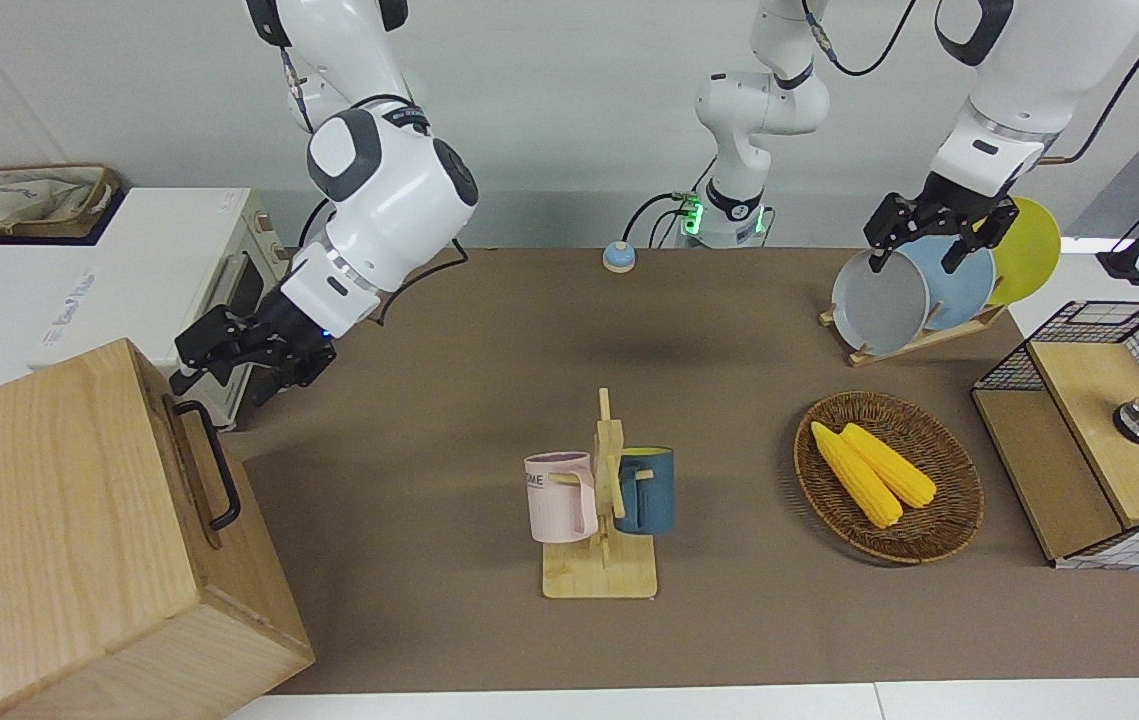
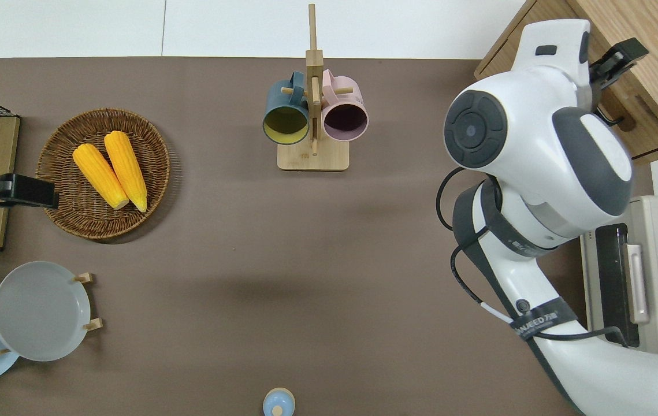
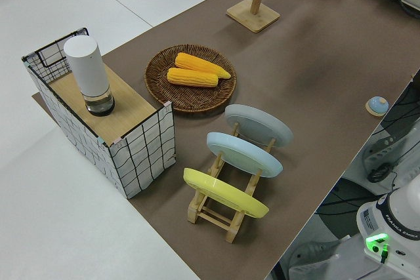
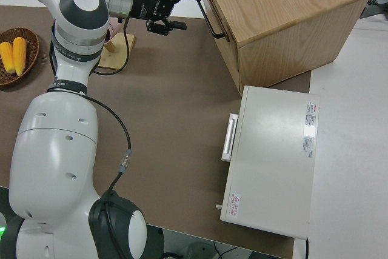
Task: Slide drawer open with right arm
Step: 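Reach the right gripper up to the black drawer handle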
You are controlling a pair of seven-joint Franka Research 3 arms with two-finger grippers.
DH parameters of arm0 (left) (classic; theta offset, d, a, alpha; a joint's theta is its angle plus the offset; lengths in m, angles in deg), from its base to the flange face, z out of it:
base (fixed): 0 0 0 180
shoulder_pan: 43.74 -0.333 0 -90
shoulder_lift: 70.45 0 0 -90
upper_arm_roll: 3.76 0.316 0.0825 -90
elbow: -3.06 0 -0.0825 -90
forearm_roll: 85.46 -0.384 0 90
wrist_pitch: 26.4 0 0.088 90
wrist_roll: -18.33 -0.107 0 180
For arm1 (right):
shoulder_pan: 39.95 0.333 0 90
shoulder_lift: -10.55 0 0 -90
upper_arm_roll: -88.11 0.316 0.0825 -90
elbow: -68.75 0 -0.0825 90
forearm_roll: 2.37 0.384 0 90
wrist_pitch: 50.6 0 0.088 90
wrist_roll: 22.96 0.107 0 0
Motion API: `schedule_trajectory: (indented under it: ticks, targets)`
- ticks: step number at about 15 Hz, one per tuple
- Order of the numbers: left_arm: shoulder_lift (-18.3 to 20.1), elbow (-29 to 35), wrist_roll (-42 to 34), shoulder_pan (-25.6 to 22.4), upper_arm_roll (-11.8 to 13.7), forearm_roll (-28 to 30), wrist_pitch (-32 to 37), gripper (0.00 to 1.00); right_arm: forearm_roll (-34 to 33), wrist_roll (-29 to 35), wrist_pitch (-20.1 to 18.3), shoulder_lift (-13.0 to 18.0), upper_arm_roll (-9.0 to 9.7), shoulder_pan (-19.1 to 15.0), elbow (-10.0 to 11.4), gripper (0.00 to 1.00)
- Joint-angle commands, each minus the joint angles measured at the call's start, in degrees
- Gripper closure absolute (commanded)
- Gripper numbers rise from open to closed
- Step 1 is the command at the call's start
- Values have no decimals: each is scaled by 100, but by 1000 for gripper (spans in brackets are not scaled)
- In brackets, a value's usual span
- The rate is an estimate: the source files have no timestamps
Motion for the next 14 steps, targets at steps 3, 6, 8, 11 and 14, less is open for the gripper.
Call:
schedule_trajectory:
  ticks: [3, 6, 8, 11, 14]
  targets:
    - [-69, -112, -33, 99, 92, -78, -4, 2, -1679, 1131, 223, -278, 37, 151, 516, 13]
    - [-69, -112, -33, 99, 92, -78, -4, 5, -2217, 1518, 223, -392, 37, 151, 692, 15]
    - [-69, -112, -33, 99, 92, -87, -4, 2, -2498, 1729, 223, -480, 28, 151, 701, 15]
    - [-69, -112, -33, 99, 92, -78, -4, 2, -2964, 1941, 223, -621, 28, 151, 710, 17]
    - [-69, -112, -33, 99, 92, -87, -4, 5, -3211, 2081, 223, -735, 28, 133, 728, 17]
